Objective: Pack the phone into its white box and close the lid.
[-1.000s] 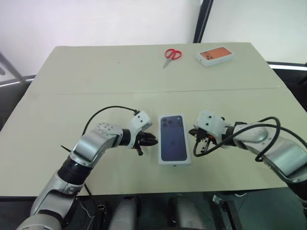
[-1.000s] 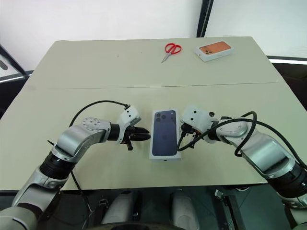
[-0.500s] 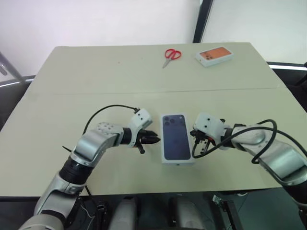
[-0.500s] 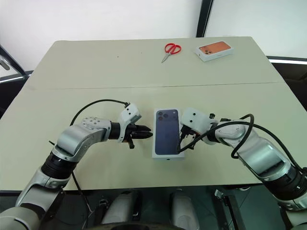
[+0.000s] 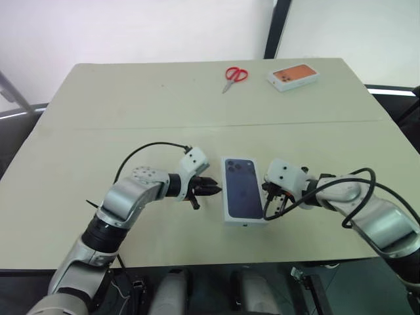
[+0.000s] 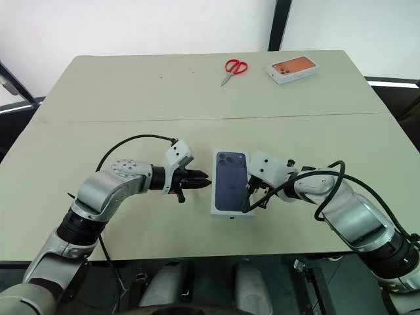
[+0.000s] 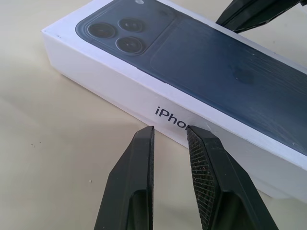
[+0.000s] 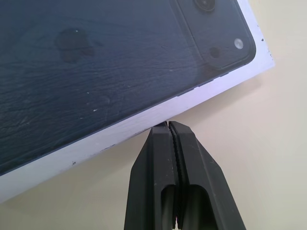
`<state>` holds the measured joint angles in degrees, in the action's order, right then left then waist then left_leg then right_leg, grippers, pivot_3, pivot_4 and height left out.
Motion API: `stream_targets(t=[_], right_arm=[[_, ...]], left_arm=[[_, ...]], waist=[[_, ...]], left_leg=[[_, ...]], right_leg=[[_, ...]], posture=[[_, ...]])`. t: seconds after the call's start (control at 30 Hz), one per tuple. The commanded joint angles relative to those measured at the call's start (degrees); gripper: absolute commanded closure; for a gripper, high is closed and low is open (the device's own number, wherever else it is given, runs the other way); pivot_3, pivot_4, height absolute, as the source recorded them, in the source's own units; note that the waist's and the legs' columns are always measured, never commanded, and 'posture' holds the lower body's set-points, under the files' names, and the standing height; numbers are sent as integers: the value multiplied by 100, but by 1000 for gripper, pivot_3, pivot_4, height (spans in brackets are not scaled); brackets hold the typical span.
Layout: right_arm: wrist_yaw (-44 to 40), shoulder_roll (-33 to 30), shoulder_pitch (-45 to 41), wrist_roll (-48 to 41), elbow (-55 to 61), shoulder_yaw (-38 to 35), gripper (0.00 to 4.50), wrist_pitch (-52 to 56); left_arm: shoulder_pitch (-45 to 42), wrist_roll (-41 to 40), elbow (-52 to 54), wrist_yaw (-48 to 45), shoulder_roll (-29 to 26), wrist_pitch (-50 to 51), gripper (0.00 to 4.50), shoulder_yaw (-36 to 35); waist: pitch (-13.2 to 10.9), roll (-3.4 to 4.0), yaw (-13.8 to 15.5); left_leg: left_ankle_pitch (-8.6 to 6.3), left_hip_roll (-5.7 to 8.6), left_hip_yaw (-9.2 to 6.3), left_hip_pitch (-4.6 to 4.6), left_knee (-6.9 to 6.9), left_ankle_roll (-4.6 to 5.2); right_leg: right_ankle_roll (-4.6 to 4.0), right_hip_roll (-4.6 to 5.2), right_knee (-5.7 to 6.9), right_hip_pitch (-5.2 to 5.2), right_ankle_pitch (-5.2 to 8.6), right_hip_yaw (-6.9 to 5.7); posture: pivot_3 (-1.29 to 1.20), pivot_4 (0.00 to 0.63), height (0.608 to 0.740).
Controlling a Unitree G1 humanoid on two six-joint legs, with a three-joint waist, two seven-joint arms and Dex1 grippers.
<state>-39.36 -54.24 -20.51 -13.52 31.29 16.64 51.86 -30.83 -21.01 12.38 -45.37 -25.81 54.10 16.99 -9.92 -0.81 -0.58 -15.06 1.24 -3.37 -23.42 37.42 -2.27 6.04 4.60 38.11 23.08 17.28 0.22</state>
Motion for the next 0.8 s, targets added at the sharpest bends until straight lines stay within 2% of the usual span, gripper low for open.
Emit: stream_targets(t=[0.03, 0.23, 0.37, 0.47, 0.6, 0.8], right_arm=[[-102, -80, 67, 77, 190, -233, 4448, -195], [-455, -275, 231, -203, 148, -1134, 4448, -515], [-806, -151, 479, -769, 247, -1795, 4448, -515], [-1035, 9, 683, -1432, 550, -2100, 4448, -227], [-916, 25, 1203, -1404, 995, -1728, 4448, -223], [-642, 3, 1721, -1255, 1126, -1413, 4448, -214]], left_arm=[[106, 51, 127, -72, -91, -228, 3368, 96], [-13, 39, -281, -104, -254, -428, 3368, -276], [-520, -111, -705, 220, 249, -492, 3368, -655], [-836, 36, -959, 341, 636, -653, 3368, -514], [-1081, 621, -1501, 402, 883, -972, 3368, 179], [-1185, 858, -1945, 378, 1012, -797, 3368, 435]], waist=[[0, 0, -2], [0, 0, -1], [-1, -3, 44], [0, -2, 84], [0, -3, 119], [2, -2, 113]], left_leg=[[0, 0, 0, 0, 0, 0], [0, 0, 0, 1, 0, 0], [0, 1, -6, 1, 6, 0], [-4, 2, -7, 1, 18, 6], [-5, 10, -8, 4, 22, 8], [-6, 13, -11, 9, 30, 10]], right_leg=[[0, 0, 0, 0, 0, 0], [0, 0, 1, 0, 0, 0], [0, 0, -2, -10, 0, -10], [1, 1, -3, -18, 0, -12], [1, -1, -4, -27, 0, -15], [1, -3, -1, -32, 0, -16]], posture=[[0, 150, 740], [0, 150, 740], [0, 150, 740], [0, 150, 740], [0, 150, 740], [0, 150, 740]])
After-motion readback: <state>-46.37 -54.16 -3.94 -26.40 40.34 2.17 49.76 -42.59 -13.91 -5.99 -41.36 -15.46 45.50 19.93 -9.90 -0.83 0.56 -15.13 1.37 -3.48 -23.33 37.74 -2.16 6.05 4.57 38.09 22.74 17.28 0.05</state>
